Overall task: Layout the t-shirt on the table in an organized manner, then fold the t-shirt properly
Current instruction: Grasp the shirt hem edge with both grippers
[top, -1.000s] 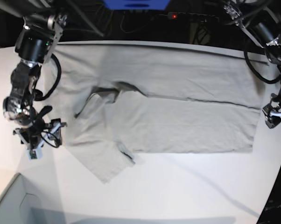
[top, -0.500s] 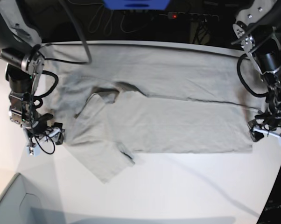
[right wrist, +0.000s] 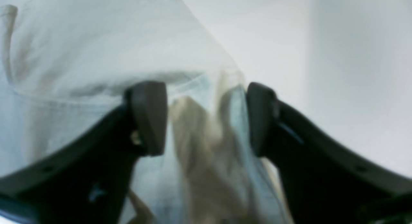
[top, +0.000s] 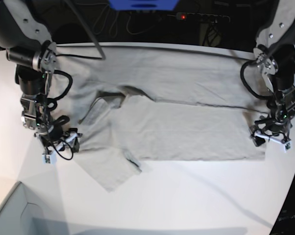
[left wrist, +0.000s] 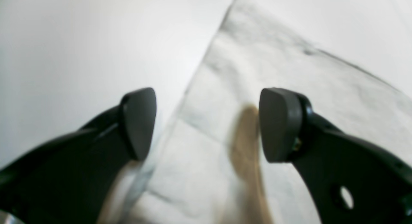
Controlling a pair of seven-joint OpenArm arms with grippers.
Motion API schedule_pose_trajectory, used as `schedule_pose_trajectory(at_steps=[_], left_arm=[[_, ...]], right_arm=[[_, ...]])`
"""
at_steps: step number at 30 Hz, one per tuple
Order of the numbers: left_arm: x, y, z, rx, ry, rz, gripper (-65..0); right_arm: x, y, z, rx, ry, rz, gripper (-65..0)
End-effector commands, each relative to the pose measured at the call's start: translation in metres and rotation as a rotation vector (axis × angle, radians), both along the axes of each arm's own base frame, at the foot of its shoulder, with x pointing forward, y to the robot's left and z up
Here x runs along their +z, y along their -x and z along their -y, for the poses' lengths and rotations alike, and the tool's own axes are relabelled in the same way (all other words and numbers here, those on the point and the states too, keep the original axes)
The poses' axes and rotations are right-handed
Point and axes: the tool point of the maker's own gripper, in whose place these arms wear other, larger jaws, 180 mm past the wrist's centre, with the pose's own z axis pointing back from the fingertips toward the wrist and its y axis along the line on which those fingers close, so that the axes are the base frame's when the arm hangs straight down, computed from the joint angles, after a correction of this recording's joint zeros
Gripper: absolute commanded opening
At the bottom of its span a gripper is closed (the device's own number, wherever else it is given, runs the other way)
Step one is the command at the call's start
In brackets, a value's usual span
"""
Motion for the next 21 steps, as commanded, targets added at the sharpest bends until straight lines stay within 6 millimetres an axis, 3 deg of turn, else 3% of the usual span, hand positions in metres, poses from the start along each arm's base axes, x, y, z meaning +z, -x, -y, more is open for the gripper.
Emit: schedule_pose_trajectory(at_steps=[1, 6, 11, 13, 18, 21], left_arm=[[0.020, -0.016, -0.008, -0.001, -0.023, 0.055, -17.0], [0.007, -0.010, -0.003, 0.003, -0.008, 0.041, -17.2], [0.001, -0.003, -0.003, 0.001, -0.008, 0.020, -18.7], [-0.006, 0.005, -0.004, 0.005, -0.004, 0.005, -27.4], [-0.009, 0.007, -0.003, 0.008, 0.001, 0.001, -64.4], [-0.010, 0.009, -0.002, -0.003, 0.010, -0.019, -63.0]], right_arm=[[-0.004, 0.003, 0.002, 0.011, 0.014, -0.038, -40.9], [-0.005, 0.003, 0.000, 0.013, 0.012, -0.046, -64.4], [-0.012, 0.012, 0.000, 0.015, 0.013, -0.063, -65.0], [-0.012, 0.012, -0.001, 0.017, 0.011, -0.060, -65.0], [-0.010, 0.012, 0.001, 0.017, 0.007, -0.052, -65.0], [-0.005, 0.021, -0.001, 0.069, 0.005, -0.020, -65.0]])
